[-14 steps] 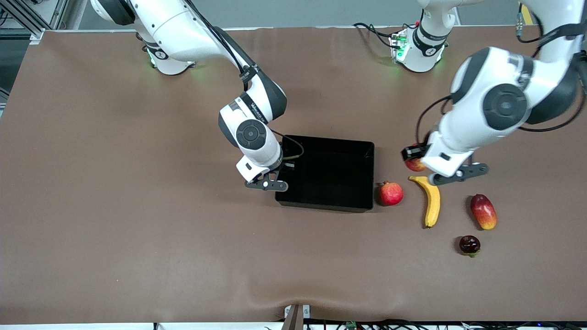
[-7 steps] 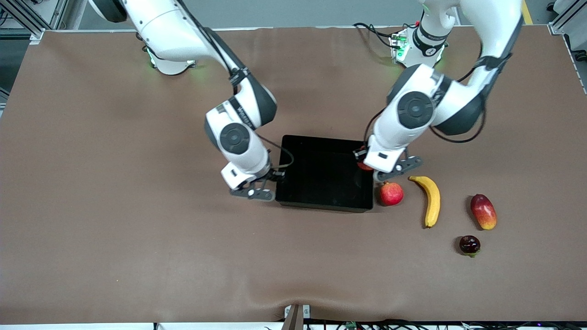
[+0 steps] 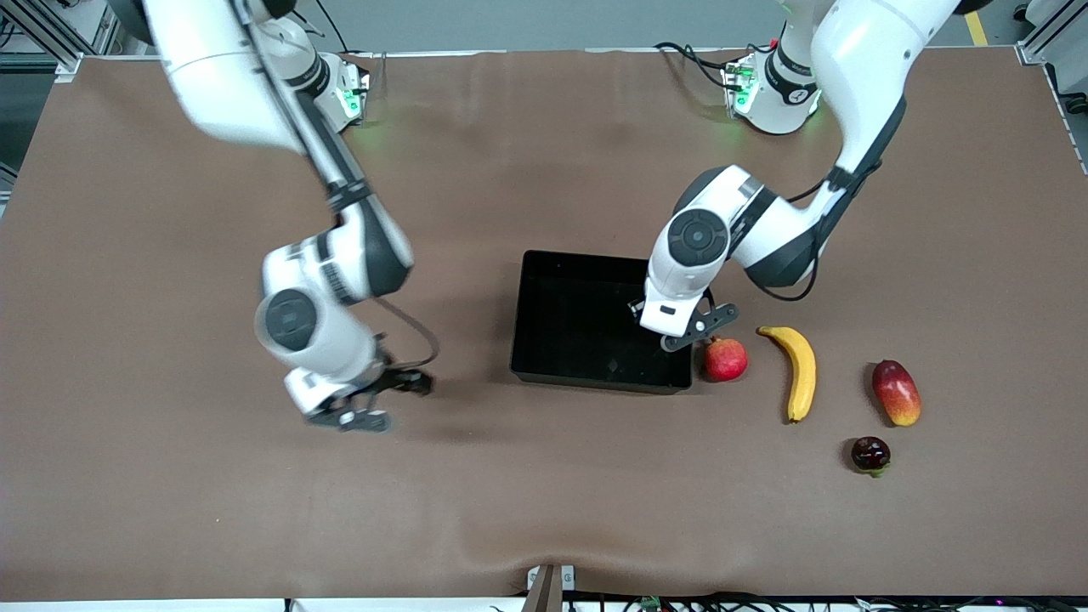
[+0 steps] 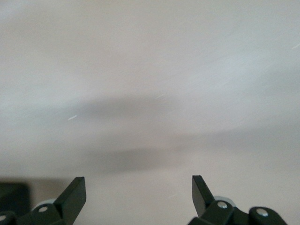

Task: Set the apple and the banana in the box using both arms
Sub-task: 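Move the apple over the box with the left gripper while the right gripper withdraws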

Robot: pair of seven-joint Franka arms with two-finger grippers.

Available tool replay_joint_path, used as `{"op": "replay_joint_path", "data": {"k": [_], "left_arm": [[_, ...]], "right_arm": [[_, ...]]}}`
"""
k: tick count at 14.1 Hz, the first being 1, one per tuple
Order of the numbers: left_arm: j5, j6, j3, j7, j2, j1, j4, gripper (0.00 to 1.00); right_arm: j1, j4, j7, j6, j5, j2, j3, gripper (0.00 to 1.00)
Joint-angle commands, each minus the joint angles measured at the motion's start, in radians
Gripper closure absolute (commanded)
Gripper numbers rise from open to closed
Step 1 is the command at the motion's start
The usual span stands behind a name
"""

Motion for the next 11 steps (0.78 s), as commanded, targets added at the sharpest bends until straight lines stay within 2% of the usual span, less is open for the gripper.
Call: {"op": "replay_joint_path", "data": {"k": [1, 6, 7, 8, 9, 10, 11], "left_arm": [[0.027, 0.014, -0.003, -0.033, 0.036, -0.009, 0.008, 1.00], [0.027, 0.019, -0.004, -0.033, 0.088, -0.015, 0.011, 1.00], [0.027, 0.019, -0.004, -0.033, 0.089, -0.015, 0.012, 0.97], [0.027, 0.019, -0.004, -0.031, 0.089, -0.015, 0.012, 0.73], [0.027, 0.019, -0.004, -0.031, 0.089, -0.013, 0.014, 0.19], [0.024, 0.017, -0.004, -0.034, 0.089, -0.013, 0.017, 0.00], [0.025, 0.017, -0.004, -0.033, 0.085, -0.012, 0.020, 0.00]], "right_arm": [[-0.103, -0.005, -0.120, 0.012, -0.023, -0.004, 0.021, 0.00], [-0.256, 0.000, -0.302, 0.131, -0.022, 0.034, 0.021, 0.00], [-0.271, 0.001, -0.316, 0.174, -0.022, 0.045, 0.021, 0.00], [-0.284, 0.001, -0.316, 0.221, -0.022, 0.059, 0.021, 0.00], [-0.285, 0.003, -0.315, 0.267, -0.022, 0.074, 0.021, 0.00], [-0.285, 0.009, -0.315, 0.313, -0.023, 0.091, 0.021, 0.00], [-0.288, 0.009, -0.316, 0.338, -0.023, 0.097, 0.021, 0.00]]}}
